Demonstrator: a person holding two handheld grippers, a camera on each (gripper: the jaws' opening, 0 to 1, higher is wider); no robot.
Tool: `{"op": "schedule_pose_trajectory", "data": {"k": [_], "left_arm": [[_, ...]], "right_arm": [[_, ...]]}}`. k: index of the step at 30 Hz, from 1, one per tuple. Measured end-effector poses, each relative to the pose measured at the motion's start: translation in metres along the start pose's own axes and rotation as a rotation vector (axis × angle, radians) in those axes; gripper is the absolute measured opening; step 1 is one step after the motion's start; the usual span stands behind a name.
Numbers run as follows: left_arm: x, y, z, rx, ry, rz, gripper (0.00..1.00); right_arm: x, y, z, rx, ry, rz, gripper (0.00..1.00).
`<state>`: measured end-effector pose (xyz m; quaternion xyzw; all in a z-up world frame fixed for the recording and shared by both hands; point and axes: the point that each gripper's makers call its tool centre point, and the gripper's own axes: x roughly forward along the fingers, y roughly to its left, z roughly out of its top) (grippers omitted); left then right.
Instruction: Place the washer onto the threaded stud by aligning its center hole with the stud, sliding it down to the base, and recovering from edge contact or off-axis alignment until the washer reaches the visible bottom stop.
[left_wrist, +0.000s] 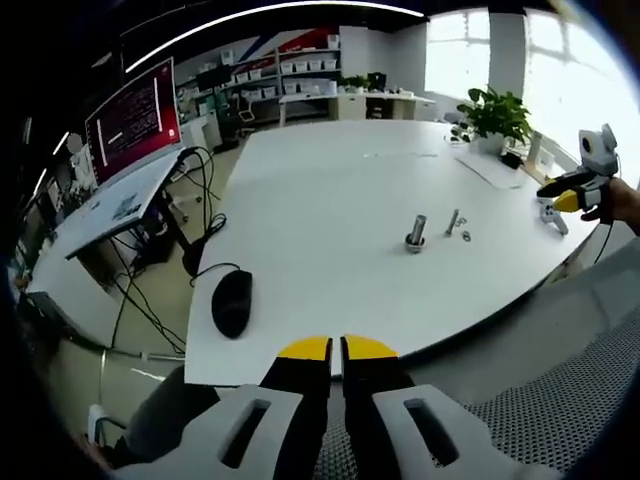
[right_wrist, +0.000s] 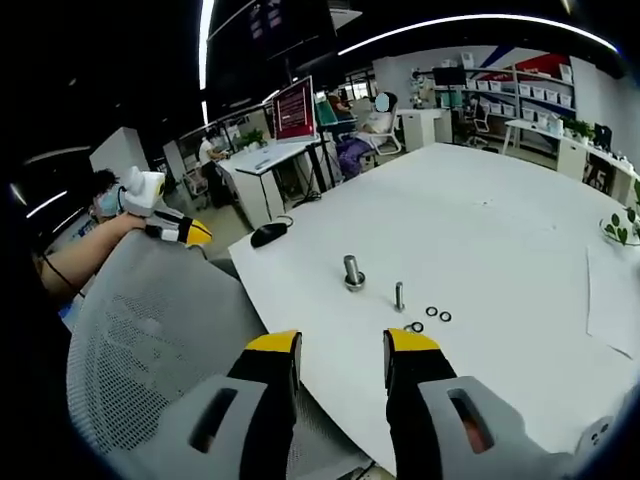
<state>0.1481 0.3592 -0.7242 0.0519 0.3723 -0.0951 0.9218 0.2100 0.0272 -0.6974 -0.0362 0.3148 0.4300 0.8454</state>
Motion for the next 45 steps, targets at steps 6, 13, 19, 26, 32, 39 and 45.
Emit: {"op": "schedule_pose_trajectory", "data": {"k": [6, 13, 19, 26, 32, 39, 45], "left_arm": [[0.002, -0.004, -0.005, 0.034, 0.040, -0.023, 0.01], [0.001, -0.003, -0.005, 0.032, 0.037, -0.013, 0.01], [0.001, -0.003, -0.007, 0.040, 0.046, -0.012, 0.01], [0.002, -0.002, -0.006, 0.037, 0.049, -0.006, 0.01], [0.001, 0.000, -0.005, 0.022, 0.035, -0.001, 0.02], [0.002, 0.001, -0.006, 0.018, 0.044, 0.009, 0.02], [0.002, 0.002, -0.005, 0.011, 0.038, 0.010, 0.02]], "right_arm": [[0.004, -0.001, -0.002, 0.007, 0.003, -0.001, 0.35], [0.013, 0.000, -0.001, -0.022, 0.018, 0.028, 0.35], [0.025, -0.010, -0.011, -0.028, 0.054, 0.029, 0.35], [0.032, -0.027, -0.024, -0.035, 0.102, 0.005, 0.35], [0.035, -0.040, -0.038, -0.054, 0.151, -0.008, 0.35], [0.048, -0.058, -0.052, -0.101, 0.226, -0.011, 0.35], [0.069, -0.069, -0.058, -0.159, 0.305, 0.004, 0.34]]}}
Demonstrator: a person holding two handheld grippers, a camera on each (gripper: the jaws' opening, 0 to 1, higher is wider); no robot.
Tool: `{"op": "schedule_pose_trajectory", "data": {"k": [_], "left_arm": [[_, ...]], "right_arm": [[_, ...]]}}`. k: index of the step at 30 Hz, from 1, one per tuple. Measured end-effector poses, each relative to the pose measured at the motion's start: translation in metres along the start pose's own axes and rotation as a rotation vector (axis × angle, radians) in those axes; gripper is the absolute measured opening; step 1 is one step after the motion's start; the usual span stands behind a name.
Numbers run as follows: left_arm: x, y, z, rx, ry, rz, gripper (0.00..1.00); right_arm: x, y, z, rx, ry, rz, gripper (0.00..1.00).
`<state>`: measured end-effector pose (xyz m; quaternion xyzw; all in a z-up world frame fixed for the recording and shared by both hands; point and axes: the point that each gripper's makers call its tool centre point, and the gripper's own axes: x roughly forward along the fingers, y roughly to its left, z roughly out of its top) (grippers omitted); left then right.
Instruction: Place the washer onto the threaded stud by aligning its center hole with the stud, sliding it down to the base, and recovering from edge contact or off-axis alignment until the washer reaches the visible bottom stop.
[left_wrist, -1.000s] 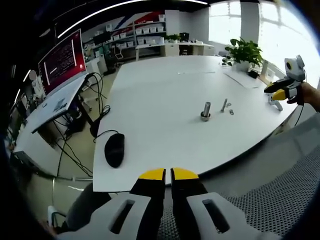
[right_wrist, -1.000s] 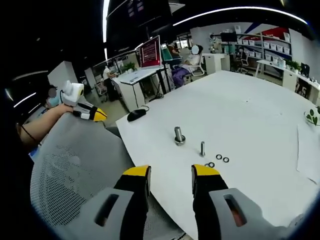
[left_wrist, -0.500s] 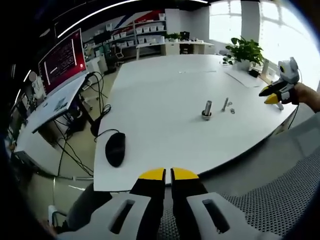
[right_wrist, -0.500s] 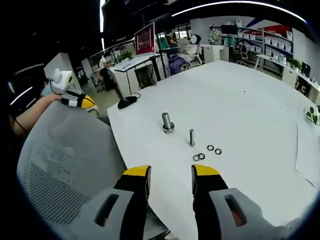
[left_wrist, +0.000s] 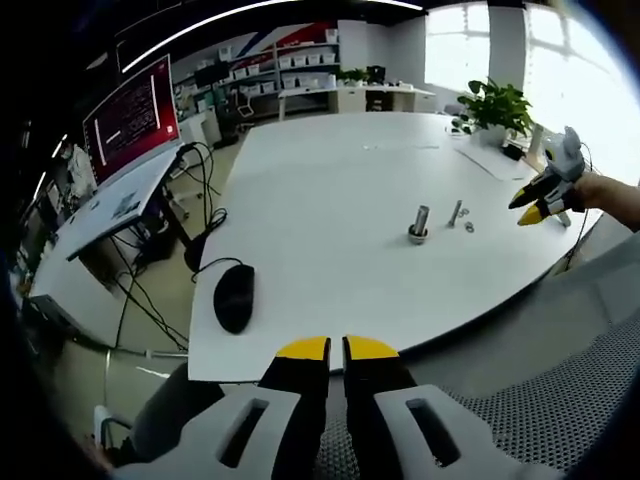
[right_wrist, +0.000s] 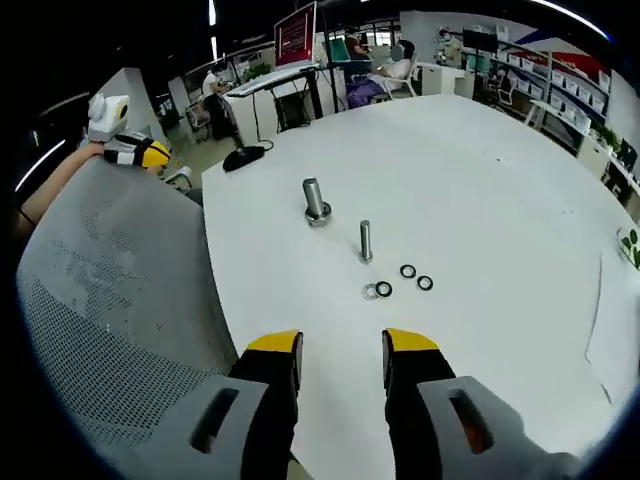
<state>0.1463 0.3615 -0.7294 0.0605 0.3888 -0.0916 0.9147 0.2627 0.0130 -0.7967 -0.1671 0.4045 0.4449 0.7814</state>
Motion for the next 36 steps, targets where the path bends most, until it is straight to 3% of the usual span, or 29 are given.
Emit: {"op": "schedule_pose_trajectory", "data": {"k": [5, 15, 36], "left_arm": [[0.000, 0.001, 0.001, -0.011, -0.007, -0.004, 0.02], [0.002, 0.003, 0.003, -0.038, -0.018, -0.006, 0.02], [0.001, 0.004, 0.005, -0.067, -0.038, -0.001, 0.02]], "right_arm": [[0.019, 0.004, 0.001, -0.059, 0.058, 0.041, 0.33], [0.049, 0.008, 0.001, -0.065, 0.128, 0.090, 0.34], [0.070, -0.014, -0.019, -0.090, 0.292, 0.048, 0.33]]}}
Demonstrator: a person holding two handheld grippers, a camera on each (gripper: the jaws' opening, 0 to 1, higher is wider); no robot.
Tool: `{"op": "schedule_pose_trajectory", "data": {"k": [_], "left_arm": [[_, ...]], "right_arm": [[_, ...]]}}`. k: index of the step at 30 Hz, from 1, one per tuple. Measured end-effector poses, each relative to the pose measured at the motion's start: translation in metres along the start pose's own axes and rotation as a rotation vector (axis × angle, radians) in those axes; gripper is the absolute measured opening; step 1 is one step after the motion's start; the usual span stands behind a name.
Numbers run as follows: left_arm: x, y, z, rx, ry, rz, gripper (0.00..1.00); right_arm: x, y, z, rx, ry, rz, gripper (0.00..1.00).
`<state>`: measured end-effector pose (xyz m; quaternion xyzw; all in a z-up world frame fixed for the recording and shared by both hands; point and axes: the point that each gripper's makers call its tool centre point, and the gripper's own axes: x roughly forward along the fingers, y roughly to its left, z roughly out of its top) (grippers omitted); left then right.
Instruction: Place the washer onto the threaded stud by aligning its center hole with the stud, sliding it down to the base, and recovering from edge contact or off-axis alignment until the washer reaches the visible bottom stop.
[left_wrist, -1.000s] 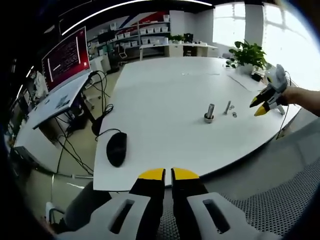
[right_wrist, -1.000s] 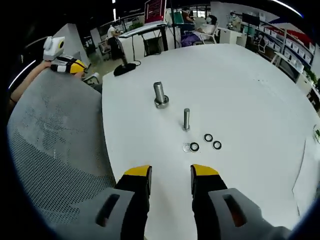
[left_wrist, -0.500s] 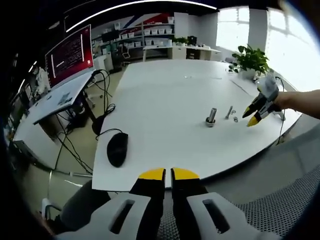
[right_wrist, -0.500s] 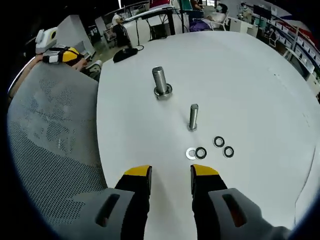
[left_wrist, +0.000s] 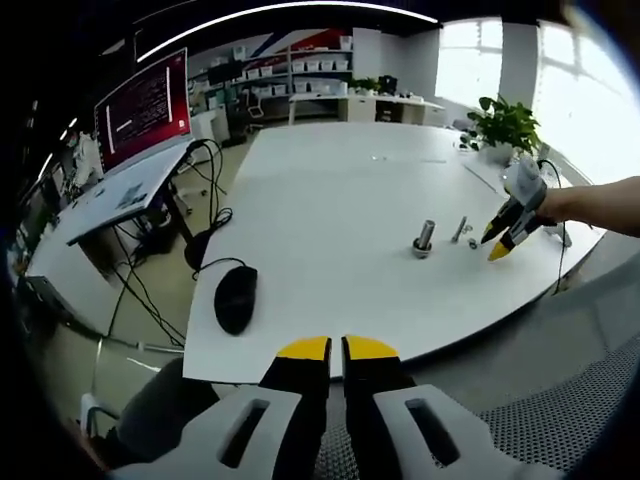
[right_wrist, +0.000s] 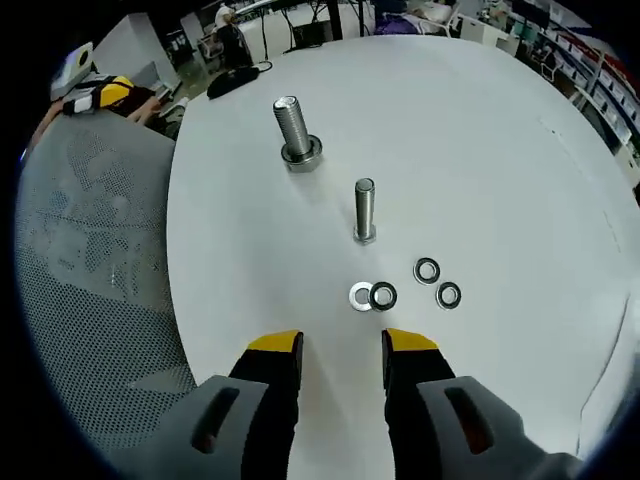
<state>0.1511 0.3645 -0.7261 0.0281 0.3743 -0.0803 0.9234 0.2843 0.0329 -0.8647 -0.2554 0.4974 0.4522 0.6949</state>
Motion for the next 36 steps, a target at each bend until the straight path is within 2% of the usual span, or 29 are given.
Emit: {"op": "schedule_pose_trajectory", "data": {"k": [5, 11, 20, 31, 36], "left_arm": [[0.000, 0.000, 0.000, 0.000, -0.002, -0.002, 0.02], [-0.001, 0.001, 0.002, -0.007, -0.013, 0.002, 0.02], [-0.001, 0.000, 0.001, 0.000, -0.006, -0.005, 0.02], [0.000, 0.000, 0.002, -0.006, -0.016, -0.009, 0.02], [0.000, 0.000, 0.003, -0.008, -0.021, -0.008, 0.01]], "right_arm": [[-0.001, -0.001, 0.001, 0.015, 0.013, 0.001, 0.33], [0.000, -0.001, 0.003, -0.026, 0.043, -0.023, 0.33], [0.003, -0.008, 0.012, -0.026, 0.036, -0.055, 0.30], [0.007, -0.016, 0.015, -0.037, 0.039, -0.047, 0.30], [0.009, -0.015, 0.020, -0.083, 0.033, -0.066, 0.30]]}}
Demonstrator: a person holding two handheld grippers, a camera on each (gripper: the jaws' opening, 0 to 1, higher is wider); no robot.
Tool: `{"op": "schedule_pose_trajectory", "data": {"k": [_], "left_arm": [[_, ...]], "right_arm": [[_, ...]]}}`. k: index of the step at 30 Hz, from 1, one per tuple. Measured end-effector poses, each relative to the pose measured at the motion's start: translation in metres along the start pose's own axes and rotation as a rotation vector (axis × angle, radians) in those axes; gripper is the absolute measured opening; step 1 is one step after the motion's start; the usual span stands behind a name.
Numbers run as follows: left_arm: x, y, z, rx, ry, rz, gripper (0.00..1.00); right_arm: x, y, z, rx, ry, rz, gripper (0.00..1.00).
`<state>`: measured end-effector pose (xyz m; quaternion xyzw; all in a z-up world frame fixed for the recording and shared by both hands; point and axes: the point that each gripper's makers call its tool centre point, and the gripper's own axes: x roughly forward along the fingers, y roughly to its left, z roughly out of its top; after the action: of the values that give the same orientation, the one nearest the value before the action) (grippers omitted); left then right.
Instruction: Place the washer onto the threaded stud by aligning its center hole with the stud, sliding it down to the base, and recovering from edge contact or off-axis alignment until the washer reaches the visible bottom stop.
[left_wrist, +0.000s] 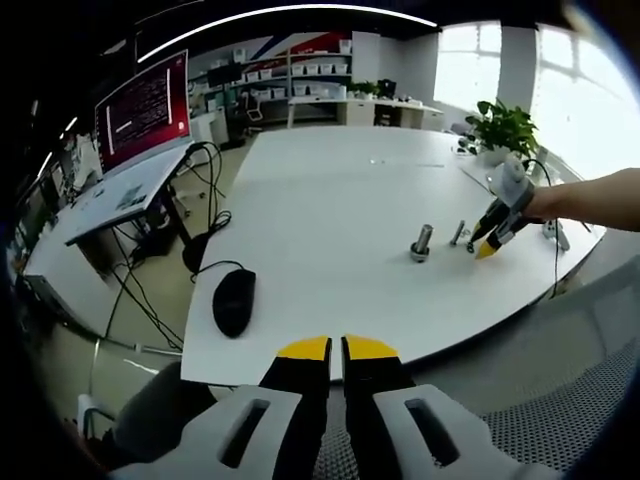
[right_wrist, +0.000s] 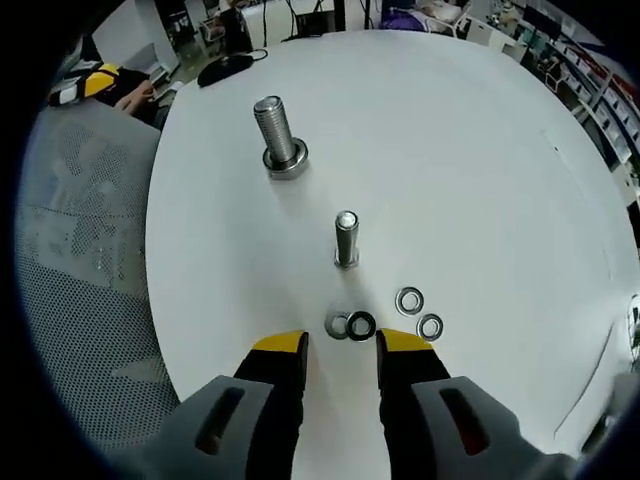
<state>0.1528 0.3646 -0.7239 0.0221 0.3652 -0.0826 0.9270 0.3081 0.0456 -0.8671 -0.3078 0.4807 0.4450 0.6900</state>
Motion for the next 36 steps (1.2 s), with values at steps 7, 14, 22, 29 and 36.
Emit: {"op": "schedule_pose_trajectory", "data": {"k": [7, 14, 22, 29, 36], "left_arm": [[0.000, 0.000, 0.000, 0.000, 0.001, -0.003, 0.02], [0.000, 0.001, 0.001, -0.012, -0.010, 0.003, 0.02], [0.000, 0.001, 0.001, -0.015, -0.010, 0.002, 0.02], [0.000, 0.001, 0.001, -0.014, -0.008, 0.002, 0.02], [0.000, 0.001, 0.001, -0.010, -0.003, 0.000, 0.02]], "right_arm": [[0.001, -0.006, 0.004, 0.023, -0.012, -0.002, 0.25], [0.001, -0.006, 0.003, -0.008, -0.004, 0.001, 0.24], [0.000, -0.002, 0.002, -0.046, 0.014, 0.002, 0.18], [-0.001, 0.000, -0.004, -0.059, 0.017, -0.002, 0.16], [-0.005, 0.000, -0.012, -0.060, 0.025, -0.005, 0.15]]}}
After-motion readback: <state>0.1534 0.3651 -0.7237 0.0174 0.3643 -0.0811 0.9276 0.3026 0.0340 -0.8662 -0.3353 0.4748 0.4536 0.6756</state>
